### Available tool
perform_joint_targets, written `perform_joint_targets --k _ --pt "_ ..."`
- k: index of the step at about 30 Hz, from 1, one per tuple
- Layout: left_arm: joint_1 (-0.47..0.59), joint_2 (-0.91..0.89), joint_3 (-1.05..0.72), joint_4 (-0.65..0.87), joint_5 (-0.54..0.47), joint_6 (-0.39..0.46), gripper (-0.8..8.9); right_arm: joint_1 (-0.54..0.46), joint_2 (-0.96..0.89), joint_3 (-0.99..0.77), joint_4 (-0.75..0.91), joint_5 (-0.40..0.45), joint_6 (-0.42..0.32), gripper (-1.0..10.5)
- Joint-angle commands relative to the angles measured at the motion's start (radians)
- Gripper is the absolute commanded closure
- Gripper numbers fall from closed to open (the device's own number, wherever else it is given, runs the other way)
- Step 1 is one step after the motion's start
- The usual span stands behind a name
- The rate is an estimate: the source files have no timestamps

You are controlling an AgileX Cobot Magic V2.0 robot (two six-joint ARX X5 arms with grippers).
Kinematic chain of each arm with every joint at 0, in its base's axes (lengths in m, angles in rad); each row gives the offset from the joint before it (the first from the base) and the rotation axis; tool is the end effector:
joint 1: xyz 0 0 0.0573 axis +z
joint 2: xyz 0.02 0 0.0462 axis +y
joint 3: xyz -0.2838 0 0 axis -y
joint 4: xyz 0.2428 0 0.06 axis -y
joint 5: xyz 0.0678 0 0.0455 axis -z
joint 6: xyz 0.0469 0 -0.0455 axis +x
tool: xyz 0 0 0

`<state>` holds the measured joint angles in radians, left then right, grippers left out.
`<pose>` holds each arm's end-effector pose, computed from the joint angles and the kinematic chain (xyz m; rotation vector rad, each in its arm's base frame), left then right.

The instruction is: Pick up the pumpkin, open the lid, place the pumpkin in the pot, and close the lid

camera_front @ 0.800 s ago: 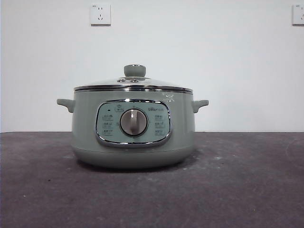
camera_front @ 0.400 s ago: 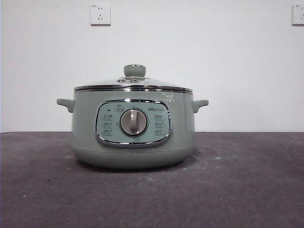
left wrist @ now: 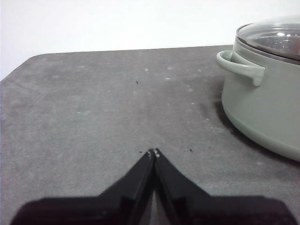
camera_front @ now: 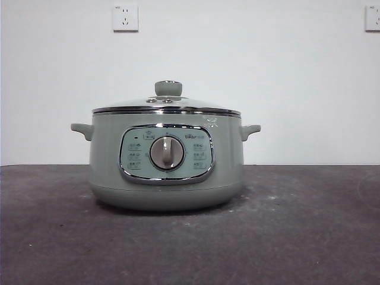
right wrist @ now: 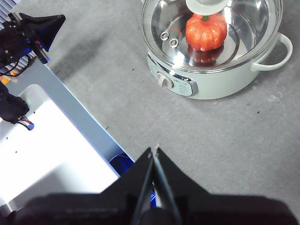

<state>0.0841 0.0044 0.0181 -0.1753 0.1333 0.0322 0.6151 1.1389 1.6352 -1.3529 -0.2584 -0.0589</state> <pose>0.0912 0.0014 0.1497 0.0146 0.1599 -0.0517 0.1240 0.1023 0.4441 -0.2084 0.8453 0.8441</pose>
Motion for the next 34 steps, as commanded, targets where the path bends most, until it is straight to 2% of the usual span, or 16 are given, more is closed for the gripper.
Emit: perform_joint_targets --k 1,4,10,15,17,19,25,31,34 --pt "0.003 -0.003 -0.016 0.002 -0.001 -0.006 8.17 -0.011 -0.011 -0.001 -0.004 0.011 -0.028 9.5" --pt "0.003 -0.003 -0.016 0.002 -0.001 -0.006 8.17 -0.072 -0.068 -0.003 0.064 0.037 -0.040 9.5" --pt "0.003 -0.003 -0.016 0.002 0.000 -0.006 8.17 -0.254 -0.270 -0.093 0.337 -0.083 -0.025 9.5" --pt "0.003 -0.003 -0.016 0.002 0.000 -0.006 8.17 -0.399 -0.480 -0.330 0.488 -0.072 -0.059 9.5" --pt "0.003 -0.003 -0.016 0.002 0.000 -0.006 8.17 -0.444 -0.576 -0.474 0.592 -0.066 -0.086 9.5" --pt "0.003 -0.003 -0.016 0.002 -0.001 -0.006 8.17 -0.478 -0.662 -0.612 0.706 -0.041 -0.077 9.5" --pt "0.003 -0.003 -0.016 0.002 -0.001 -0.006 8.17 -0.536 -0.854 -0.991 1.012 -0.018 0.033 9.5" --pt "0.003 -0.003 -0.016 0.002 -0.001 -0.006 8.17 -0.544 -0.990 -1.273 1.183 0.068 0.049 9.5" --pt "0.003 -0.003 -0.016 0.002 0.000 -0.006 8.17 -0.544 -1.041 -1.371 1.226 0.154 0.065 9.5"
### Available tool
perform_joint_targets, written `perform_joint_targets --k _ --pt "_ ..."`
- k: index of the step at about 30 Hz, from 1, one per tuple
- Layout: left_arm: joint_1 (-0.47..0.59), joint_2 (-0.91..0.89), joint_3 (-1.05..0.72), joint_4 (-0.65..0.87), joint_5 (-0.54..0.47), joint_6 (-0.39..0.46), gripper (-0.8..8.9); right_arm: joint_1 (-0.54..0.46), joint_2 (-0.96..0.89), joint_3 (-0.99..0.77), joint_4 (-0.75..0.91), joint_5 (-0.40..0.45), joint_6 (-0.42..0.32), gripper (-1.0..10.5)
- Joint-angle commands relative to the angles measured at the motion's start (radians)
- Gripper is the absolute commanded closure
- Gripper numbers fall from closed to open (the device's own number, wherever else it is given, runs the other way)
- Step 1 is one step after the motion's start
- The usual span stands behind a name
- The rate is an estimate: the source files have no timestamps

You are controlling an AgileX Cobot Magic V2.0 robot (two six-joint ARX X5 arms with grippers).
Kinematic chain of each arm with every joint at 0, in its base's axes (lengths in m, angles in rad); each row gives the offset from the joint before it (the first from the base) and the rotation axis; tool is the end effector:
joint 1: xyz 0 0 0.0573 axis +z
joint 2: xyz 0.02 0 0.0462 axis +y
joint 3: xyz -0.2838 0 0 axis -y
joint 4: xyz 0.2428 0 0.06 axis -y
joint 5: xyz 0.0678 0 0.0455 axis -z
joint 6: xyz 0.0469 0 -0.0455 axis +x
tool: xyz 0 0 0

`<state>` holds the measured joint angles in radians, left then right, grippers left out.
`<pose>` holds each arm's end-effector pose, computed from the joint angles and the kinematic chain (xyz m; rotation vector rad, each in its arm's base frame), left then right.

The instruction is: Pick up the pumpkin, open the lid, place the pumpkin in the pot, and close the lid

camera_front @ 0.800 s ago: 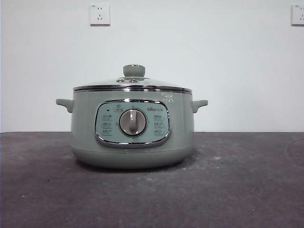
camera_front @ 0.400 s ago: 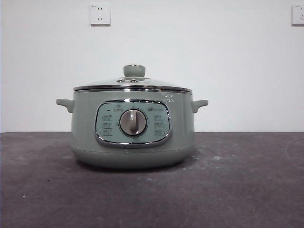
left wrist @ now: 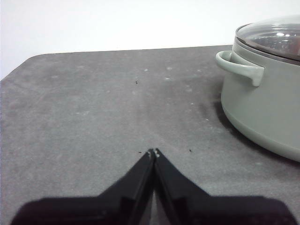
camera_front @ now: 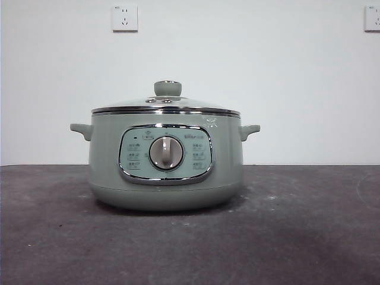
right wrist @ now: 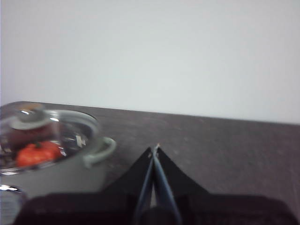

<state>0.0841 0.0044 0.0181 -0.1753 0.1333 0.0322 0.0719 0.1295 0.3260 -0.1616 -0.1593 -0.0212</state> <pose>0.0912 0.0014 0.1497 0.0146 0.1599 -0.0517 0.0783 0.0131 0.2504 -0.0226 -0.0374 0.2308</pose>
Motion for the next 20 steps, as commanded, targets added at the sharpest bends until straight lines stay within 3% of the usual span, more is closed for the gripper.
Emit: perform_joint_targets --k 1,15,20 --pt "0.003 -0.003 -0.016 0.002 -0.001 -0.006 8.17 -0.001 -0.047 -0.090 0.043 0.084 0.028 9.5" --pt "0.003 -0.003 -0.016 0.002 -0.001 -0.006 8.17 -0.001 -0.128 -0.313 0.074 0.109 0.059 9.5" --pt "0.003 -0.003 -0.016 0.002 -0.001 -0.006 8.17 -0.001 -0.129 -0.319 -0.008 0.110 0.064 9.5"
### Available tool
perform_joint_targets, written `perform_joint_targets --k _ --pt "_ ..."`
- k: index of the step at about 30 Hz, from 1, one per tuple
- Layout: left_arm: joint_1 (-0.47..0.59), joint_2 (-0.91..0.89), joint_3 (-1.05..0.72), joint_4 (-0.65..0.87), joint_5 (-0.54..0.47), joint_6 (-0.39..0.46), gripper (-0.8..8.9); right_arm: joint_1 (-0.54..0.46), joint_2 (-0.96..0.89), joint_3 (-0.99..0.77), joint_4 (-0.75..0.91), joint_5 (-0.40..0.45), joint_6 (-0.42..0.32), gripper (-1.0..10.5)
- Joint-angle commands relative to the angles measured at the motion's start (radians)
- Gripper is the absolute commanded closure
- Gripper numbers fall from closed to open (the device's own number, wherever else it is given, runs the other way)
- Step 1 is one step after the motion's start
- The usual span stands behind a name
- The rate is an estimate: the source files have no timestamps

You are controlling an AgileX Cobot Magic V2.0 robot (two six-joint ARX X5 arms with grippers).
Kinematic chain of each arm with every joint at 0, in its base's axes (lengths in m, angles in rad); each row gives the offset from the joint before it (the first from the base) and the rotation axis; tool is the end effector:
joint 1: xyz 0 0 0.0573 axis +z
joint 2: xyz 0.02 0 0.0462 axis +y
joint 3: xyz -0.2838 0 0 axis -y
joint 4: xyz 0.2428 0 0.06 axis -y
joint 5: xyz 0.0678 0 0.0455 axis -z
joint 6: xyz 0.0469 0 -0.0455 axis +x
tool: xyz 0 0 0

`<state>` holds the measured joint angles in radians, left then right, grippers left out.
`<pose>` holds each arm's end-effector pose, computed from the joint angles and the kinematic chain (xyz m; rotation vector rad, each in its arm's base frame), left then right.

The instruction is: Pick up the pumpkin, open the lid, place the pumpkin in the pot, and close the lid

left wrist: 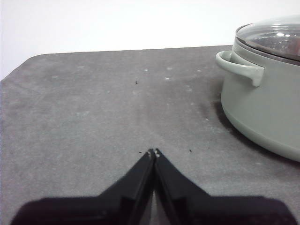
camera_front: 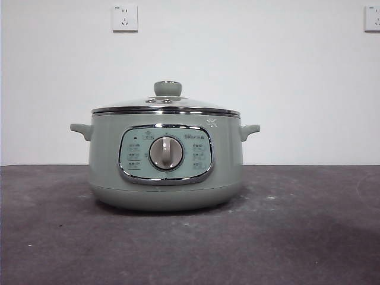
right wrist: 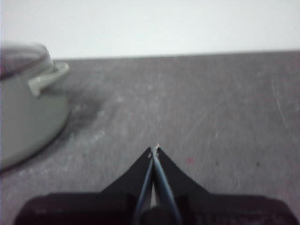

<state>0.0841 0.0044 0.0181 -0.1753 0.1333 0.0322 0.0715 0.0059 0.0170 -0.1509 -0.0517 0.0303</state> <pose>0.0912 0.0014 0.1497 0.0146 0.1599 -0.0517 0.0914 0.0090 0.1519 0.0288 0.1417 0.1209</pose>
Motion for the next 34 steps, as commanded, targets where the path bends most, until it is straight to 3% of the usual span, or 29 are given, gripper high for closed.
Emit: perform_joint_targets --k 1,5,34 --pt "0.003 -0.003 -0.016 0.002 -0.001 -0.006 8.17 0.000 -0.005 -0.010 -0.031 0.003 0.013 9.5" --pt "0.003 -0.003 -0.016 0.002 -0.001 -0.006 8.17 0.001 -0.005 -0.010 -0.029 0.002 0.048 9.5" --pt "0.003 -0.003 -0.016 0.002 -0.001 -0.006 8.17 0.001 -0.005 -0.009 -0.029 0.006 0.047 9.5"
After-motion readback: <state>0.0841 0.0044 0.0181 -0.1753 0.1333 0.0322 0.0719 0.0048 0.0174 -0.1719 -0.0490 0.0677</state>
